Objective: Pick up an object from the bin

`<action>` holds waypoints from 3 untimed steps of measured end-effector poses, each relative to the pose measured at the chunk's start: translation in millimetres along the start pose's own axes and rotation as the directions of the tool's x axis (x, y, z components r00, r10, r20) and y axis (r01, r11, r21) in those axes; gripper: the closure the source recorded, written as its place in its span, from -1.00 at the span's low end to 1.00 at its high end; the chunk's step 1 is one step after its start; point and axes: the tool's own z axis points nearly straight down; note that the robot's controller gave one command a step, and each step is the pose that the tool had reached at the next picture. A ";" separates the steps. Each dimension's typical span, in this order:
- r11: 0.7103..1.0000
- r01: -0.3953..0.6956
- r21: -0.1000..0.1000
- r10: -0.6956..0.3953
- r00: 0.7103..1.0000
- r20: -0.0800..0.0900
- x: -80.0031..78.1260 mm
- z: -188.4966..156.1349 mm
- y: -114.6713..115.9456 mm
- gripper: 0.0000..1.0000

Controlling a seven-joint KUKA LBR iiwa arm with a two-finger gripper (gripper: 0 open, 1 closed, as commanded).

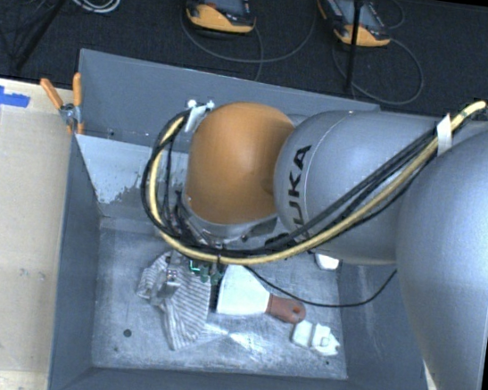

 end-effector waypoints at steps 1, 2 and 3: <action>1.000 -0.004 -0.001 0.004 1.000 0.007 -1.7 -4.7 -0.8 -1.00; 0.999 0.046 -0.003 -0.046 0.999 0.015 -6.5 33.6 -7.3 -1.00; 0.989 0.146 0.000 -0.146 0.989 0.010 -26.3 78.8 -18.7 -1.00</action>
Offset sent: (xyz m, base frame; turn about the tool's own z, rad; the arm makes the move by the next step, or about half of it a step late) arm 0.0078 -0.0195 -0.0930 -0.1060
